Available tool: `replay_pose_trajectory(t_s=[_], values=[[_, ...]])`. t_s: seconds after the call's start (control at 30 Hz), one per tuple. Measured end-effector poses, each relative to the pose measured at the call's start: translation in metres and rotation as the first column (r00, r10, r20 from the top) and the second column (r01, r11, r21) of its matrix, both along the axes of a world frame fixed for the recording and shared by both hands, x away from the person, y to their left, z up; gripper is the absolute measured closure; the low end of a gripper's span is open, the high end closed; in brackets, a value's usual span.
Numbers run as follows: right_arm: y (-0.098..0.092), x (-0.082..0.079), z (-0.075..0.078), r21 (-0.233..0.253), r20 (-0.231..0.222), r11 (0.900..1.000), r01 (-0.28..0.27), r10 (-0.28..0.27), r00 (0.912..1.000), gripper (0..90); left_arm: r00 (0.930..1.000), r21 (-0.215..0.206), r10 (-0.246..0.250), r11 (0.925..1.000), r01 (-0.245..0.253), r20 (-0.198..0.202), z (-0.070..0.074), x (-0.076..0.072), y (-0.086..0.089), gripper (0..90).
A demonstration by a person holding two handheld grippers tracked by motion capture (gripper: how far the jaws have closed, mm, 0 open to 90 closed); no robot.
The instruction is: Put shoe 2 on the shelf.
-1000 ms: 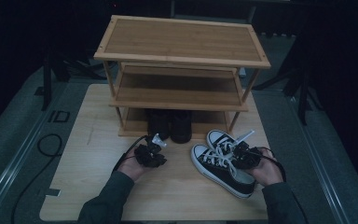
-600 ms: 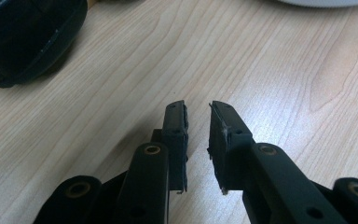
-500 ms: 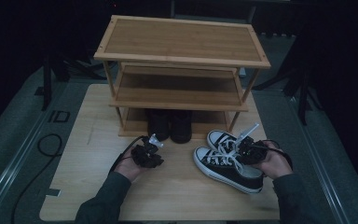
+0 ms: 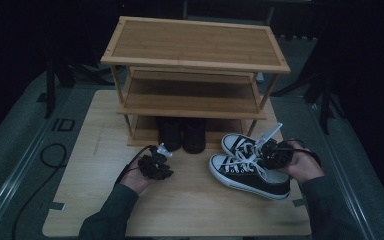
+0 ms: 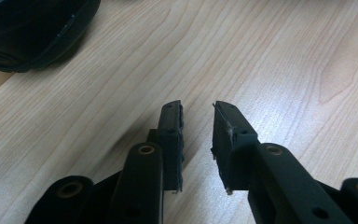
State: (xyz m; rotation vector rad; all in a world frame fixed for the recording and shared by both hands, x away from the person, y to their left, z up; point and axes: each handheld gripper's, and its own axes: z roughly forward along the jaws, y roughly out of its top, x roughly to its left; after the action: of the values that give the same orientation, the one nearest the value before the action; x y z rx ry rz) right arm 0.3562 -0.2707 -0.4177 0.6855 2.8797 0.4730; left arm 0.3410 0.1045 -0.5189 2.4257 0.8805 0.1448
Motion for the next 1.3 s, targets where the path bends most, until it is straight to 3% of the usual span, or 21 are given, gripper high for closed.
replay_pose_trajectory(t_s=[0.1,0.43,0.5,0.63,1.03,1.3], values=[[0.003,-0.001,0.008,0.002,0.027,0.999,-0.033,0.033,0.9991,85.9,1.0,0.005,0.003,1.0,-0.003,0.001,-0.001,0.0,0.001,69.7],[0.013,-0.001,0.031,0.017,0.05,0.994,-0.109,0.108,0.9929,85.8,0.9999,-0.001,0.012,0.9999,-0.012,-0.002,0.0,0.0,0.005,63.9],[0.018,-0.003,0.038,0.027,0.072,0.989,-0.144,0.142,0.9872,85.8,0.9999,-0.005,0.016,0.9999,-0.016,-0.003,-0.001,0.0,0.006,63.5],[0.028,-0.001,0.045,0.047,0.067,0.981,-0.188,0.184,0.9806,85.7,0.9999,0.004,0.012,0.9999,-0.012,-0.002,0.001,0.0,0.009,63.3],[0.064,0.004,0.056,0.028,0.06,0.963,-0.268,0.266,0.9622,85.6,0.9988,-0.005,0.049,0.9988,-0.049,0.003,0.002,-0.002,0.022,62.9],[0.065,0.003,0.064,0.011,0.051,0.96,-0.279,0.278,0.9593,85.5,0.9979,-0.014,0.064,0.9978,-0.064,0.002,0.002,-0.004,0.032,62.7]])
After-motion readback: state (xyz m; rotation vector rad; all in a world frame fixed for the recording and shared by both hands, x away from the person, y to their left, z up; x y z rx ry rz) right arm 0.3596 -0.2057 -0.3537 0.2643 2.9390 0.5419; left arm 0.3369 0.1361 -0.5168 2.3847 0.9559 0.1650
